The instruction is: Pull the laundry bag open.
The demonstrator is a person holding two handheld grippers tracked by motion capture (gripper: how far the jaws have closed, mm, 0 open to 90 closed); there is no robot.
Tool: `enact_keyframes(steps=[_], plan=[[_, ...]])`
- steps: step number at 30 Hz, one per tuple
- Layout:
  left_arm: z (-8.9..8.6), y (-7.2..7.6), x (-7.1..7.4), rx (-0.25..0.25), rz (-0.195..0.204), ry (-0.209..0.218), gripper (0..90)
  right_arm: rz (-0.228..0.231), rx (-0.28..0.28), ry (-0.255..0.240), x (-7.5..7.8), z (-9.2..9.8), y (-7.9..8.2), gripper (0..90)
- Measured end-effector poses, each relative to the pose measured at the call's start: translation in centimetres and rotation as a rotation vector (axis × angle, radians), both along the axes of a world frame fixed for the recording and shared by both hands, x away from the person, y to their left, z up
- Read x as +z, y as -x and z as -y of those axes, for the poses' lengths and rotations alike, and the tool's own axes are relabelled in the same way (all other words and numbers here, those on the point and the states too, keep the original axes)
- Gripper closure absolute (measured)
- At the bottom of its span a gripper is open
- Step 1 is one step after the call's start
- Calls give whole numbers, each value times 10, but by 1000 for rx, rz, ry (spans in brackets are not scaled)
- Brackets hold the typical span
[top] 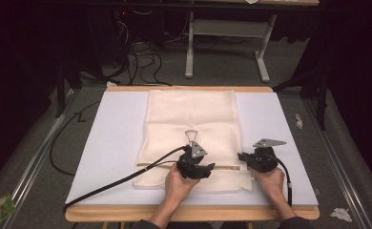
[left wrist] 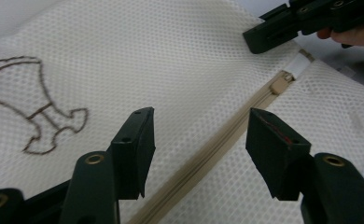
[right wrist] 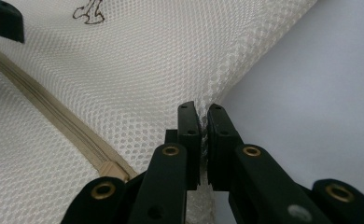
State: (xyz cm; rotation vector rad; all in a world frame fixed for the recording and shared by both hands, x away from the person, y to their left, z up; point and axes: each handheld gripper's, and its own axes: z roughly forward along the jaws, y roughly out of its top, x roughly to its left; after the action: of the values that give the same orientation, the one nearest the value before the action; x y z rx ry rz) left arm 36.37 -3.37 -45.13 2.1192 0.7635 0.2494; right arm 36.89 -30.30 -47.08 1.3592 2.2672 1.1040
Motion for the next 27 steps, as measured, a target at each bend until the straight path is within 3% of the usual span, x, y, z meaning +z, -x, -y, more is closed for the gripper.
enact_keyframes(steps=[1,8,17,27], plan=[[3,0,0,-9,-14,20,434,6,2,-1,1,0,0,869],[27,5,2,-67,-21,24,463,11,2,-27,4,2,2,870],[50,10,-4,-105,-45,2,499,14,8,-46,7,5,3,873],[56,16,-16,-117,-75,0,527,24,19,-59,14,4,4,875]])
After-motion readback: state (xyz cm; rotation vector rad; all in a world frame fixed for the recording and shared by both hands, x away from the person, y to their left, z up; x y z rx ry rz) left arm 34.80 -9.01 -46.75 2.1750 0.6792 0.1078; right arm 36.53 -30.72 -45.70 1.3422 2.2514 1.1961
